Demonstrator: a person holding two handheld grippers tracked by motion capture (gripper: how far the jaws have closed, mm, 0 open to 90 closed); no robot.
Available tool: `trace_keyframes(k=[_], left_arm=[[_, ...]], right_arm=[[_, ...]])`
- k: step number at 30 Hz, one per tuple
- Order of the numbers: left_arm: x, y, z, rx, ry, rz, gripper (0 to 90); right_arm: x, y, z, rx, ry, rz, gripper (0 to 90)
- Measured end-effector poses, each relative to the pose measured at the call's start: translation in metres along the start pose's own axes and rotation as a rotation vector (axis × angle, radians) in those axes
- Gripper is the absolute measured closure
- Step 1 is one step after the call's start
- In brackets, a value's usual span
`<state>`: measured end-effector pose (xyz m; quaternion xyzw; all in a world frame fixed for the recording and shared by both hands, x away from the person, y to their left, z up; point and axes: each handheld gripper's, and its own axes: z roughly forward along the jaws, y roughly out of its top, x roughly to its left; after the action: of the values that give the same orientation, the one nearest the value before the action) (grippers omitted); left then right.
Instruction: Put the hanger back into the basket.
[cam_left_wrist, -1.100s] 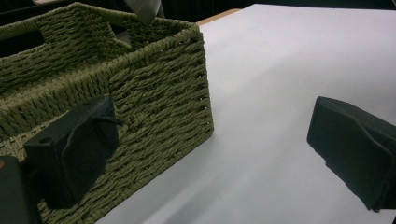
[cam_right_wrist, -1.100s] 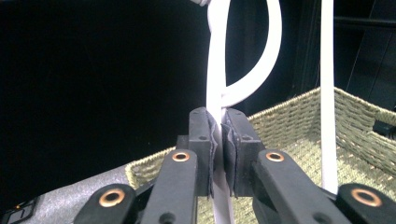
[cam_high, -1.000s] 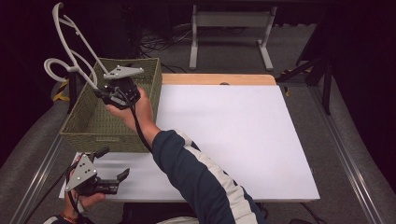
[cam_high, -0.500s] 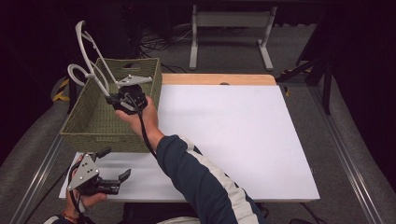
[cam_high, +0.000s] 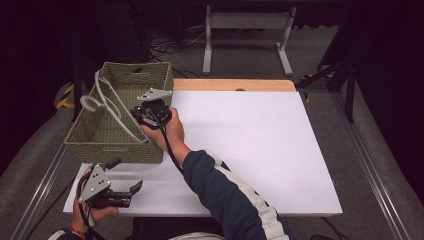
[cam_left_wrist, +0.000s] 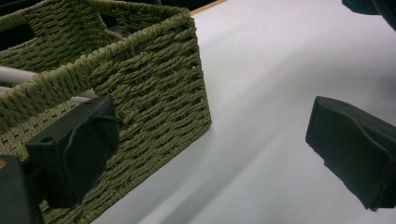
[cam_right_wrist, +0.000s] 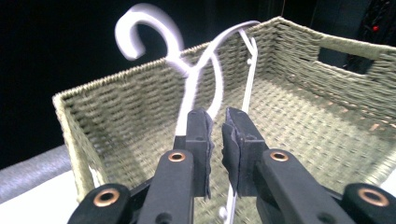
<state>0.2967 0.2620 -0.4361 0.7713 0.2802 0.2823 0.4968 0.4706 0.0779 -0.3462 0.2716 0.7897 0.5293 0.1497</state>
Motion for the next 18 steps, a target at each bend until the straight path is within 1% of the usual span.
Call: trace_keyframes(k=[1, 2, 3, 6, 8, 10, 12, 15, 17, 18], left_arm=[[0.000, -0.001, 0.000, -0.006, -0.007, -0.014, 4.3], [0.000, -0.001, -0.001, -0.005, -0.006, -0.016, 4.8], [0.000, -0.001, -0.001, -0.005, -0.006, -0.016, 5.2], [-0.002, -0.001, 0.002, 0.001, 0.001, -0.016, 5.9], [-0.003, 0.000, 0.003, 0.002, 0.018, -0.010, 6.0], [-0.004, 0.001, 0.004, -0.006, 0.025, -0.022, 6.1], [-0.005, 0.001, 0.005, 0.006, 0.023, -0.026, 6.1], [-0.006, 0.000, 0.007, 0.026, 0.027, -0.009, 6.0], [-0.007, 0.000, 0.008, 0.030, 0.028, -0.008, 6.0], [-0.007, 0.000, 0.009, 0.027, 0.030, -0.010, 6.0]], right_arm=[[-0.001, -0.002, -0.004, 0.001, -0.013, -0.013, 78.6], [-0.002, -0.003, -0.008, -0.002, -0.017, -0.019, 78.4], [-0.002, -0.003, -0.008, -0.002, -0.017, -0.019, 78.4], [-0.007, -0.009, -0.020, -0.005, -0.031, -0.047, 76.4], [-0.010, -0.012, -0.027, -0.008, -0.042, -0.066, 75.9], [-0.013, -0.015, -0.034, -0.015, -0.044, -0.089, 75.5], [-0.016, -0.017, -0.042, -0.022, -0.032, -0.104, 75.0], [-0.020, -0.020, -0.055, -0.046, -0.026, -0.144, 72.2], [-0.023, -0.021, -0.064, -0.053, -0.033, -0.166, 70.7], [-0.024, -0.021, -0.068, -0.061, -0.028, -0.174, 70.3]])
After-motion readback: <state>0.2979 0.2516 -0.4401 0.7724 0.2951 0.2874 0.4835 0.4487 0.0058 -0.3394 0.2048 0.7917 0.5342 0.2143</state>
